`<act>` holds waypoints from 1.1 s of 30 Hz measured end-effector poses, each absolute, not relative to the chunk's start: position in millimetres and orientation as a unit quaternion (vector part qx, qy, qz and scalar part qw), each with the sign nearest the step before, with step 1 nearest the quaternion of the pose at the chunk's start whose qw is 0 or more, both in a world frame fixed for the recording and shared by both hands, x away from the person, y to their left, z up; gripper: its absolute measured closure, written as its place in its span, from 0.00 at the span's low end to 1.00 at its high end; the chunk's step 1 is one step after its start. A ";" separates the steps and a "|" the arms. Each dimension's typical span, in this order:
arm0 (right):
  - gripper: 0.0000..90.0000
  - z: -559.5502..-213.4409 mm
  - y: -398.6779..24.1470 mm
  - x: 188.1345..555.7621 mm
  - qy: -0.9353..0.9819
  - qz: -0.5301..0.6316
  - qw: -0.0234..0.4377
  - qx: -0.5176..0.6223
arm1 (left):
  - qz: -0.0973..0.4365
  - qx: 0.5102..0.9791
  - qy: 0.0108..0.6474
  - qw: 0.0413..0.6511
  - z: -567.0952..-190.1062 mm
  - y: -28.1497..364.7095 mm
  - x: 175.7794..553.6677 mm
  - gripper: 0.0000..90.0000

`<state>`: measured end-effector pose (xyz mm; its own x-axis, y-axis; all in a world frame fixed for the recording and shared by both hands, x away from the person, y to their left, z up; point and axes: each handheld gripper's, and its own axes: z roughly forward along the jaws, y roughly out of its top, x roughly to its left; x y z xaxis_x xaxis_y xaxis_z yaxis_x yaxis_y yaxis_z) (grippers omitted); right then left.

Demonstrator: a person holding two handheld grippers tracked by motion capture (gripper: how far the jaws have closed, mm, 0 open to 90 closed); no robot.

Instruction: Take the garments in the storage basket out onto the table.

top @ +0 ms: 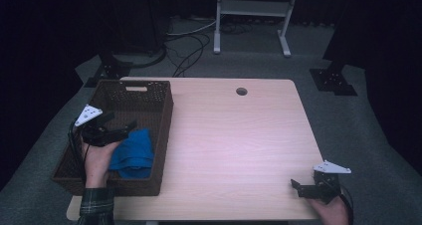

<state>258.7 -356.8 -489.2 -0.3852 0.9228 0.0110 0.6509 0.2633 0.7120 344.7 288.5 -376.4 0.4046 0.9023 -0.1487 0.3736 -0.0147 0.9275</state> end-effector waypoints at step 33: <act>0.00 -489.1 -356.8 257.7 0.766 0.324 0.209 0.514 | 0.197 0.706 0.536 0.420 -396.4 282.8 356.4 0.05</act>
